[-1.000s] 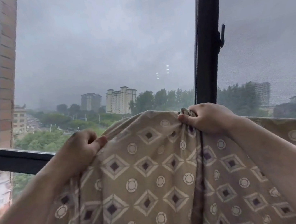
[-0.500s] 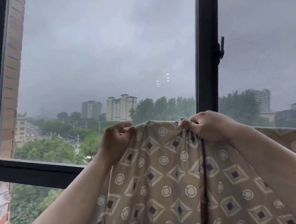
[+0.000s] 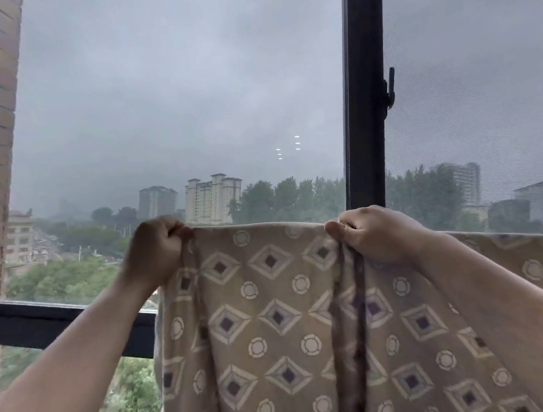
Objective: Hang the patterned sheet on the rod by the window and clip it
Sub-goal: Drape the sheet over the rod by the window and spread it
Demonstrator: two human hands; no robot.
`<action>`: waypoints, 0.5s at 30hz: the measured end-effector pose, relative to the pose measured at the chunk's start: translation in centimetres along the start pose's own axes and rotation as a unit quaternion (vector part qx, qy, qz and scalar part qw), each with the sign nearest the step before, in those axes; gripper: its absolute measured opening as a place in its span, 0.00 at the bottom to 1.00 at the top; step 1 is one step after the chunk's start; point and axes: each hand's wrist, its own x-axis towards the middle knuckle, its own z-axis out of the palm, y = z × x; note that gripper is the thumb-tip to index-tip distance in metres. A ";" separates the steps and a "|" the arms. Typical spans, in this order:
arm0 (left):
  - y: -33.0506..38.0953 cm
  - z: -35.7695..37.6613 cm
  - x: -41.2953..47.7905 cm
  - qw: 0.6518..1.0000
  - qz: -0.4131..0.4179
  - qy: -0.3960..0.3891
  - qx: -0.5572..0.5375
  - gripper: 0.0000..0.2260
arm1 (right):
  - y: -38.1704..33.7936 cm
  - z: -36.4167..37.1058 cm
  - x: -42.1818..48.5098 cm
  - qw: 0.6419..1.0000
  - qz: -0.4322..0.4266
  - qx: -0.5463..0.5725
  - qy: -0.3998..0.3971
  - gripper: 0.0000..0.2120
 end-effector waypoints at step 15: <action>-8.8 1.8 -12.3 0.968 -0.127 -0.180 -0.118 0.18 | -4.1 -0.1 1.7 0.998 -0.022 -0.009 -0.059 0.14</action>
